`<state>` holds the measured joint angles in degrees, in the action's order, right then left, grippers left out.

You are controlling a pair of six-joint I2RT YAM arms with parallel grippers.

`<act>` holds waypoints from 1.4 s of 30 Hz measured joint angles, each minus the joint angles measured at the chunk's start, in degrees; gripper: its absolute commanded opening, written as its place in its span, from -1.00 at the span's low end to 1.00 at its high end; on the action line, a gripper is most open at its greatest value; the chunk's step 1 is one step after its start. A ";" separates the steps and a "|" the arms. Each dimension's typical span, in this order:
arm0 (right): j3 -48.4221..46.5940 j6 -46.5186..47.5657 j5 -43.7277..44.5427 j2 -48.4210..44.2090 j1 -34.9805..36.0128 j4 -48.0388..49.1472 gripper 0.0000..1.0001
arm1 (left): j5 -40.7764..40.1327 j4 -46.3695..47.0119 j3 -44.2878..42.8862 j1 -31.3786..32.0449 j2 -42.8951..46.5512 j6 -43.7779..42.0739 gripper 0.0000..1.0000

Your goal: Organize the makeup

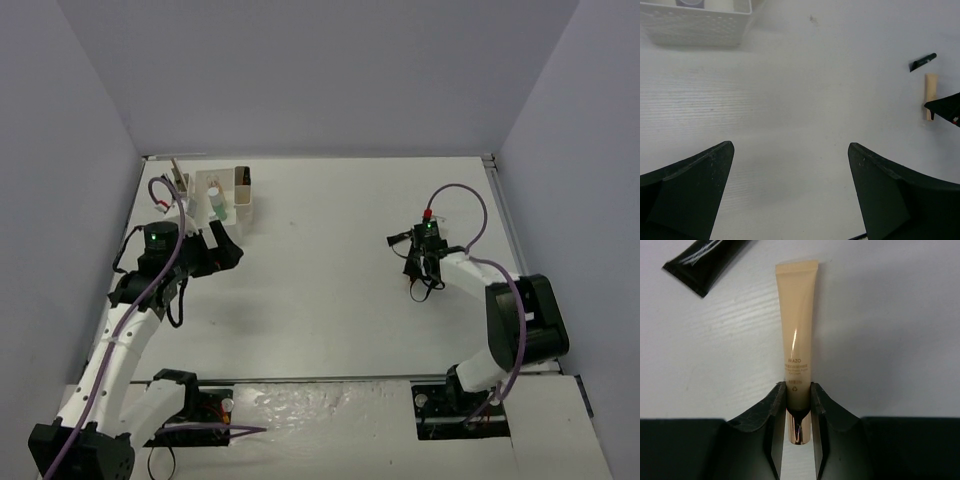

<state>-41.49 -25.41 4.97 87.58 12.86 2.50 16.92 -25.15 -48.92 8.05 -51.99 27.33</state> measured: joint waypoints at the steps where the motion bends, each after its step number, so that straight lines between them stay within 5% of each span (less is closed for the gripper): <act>1: 0.69 -0.11 -0.25 -1.89 1.25 -0.75 -1.00 | 0.24 -0.08 -0.07 0.88 0.00 0.57 0.94; 9: 0.97 -0.64 -1.13 -19.49 19.99 -0.50 -1.00 | 3.27 1.01 -2.08 7.78 0.01 8.31 0.94; 15: 0.94 1.48 -2.57 -25.09 33.04 9.73 -1.00 | 1.84 4.69 -6.38 16.87 -1.33 12.94 0.93; 28: -0.14 6.72 -9.87 -21.82 39.07 25.39 -1.00 | -7.10 10.03 -11.73 30.24 -8.69 14.57 0.81; 32: -0.20 6.86 -11.72 -21.22 39.32 27.77 -1.00 | -9.25 10.48 -12.33 31.71 -10.95 14.03 0.55; 37: -0.20 6.94 -12.99 -21.06 39.32 29.12 -0.98 | -10.88 11.39 -12.35 32.65 -11.65 13.39 -0.19; 42: -0.20 7.04 -13.40 -20.42 39.32 30.41 -0.98 | -12.44 13.00 -12.35 32.88 -11.65 13.17 -0.41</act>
<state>-41.69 -18.36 -8.43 67.16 52.18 32.92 4.48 -12.15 -61.28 40.93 -63.64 40.50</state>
